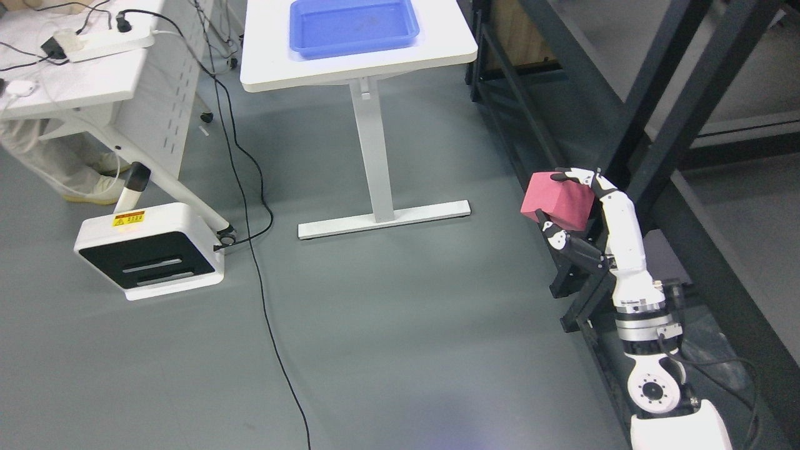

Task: Pick pink block from left shelf to tray
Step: 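Carry the cube in the right hand while turning to the blue tray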

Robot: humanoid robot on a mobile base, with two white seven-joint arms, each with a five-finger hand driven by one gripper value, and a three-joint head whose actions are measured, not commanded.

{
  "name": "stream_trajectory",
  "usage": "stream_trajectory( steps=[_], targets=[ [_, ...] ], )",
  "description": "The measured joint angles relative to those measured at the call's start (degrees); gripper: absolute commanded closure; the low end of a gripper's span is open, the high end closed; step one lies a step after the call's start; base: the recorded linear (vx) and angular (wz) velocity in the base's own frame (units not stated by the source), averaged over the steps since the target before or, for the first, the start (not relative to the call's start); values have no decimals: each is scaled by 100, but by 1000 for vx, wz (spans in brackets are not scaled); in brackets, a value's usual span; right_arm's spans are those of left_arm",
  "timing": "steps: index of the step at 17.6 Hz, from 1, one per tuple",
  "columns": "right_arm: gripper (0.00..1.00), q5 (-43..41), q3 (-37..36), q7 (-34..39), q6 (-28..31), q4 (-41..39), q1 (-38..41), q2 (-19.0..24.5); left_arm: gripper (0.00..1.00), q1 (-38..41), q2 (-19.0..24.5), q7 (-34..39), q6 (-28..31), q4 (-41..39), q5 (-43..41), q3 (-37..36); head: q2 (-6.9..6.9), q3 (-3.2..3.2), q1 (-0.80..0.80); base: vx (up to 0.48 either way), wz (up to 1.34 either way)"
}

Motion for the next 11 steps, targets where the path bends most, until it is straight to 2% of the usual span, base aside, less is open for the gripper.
stream_trajectory(
  steps=[11],
  targets=[
    [95, 2, -16, 2, -13, -3, 0, 0, 0, -1, 0, 0, 0, 0, 0, 0, 0, 0, 0, 38, 258]
  ],
)
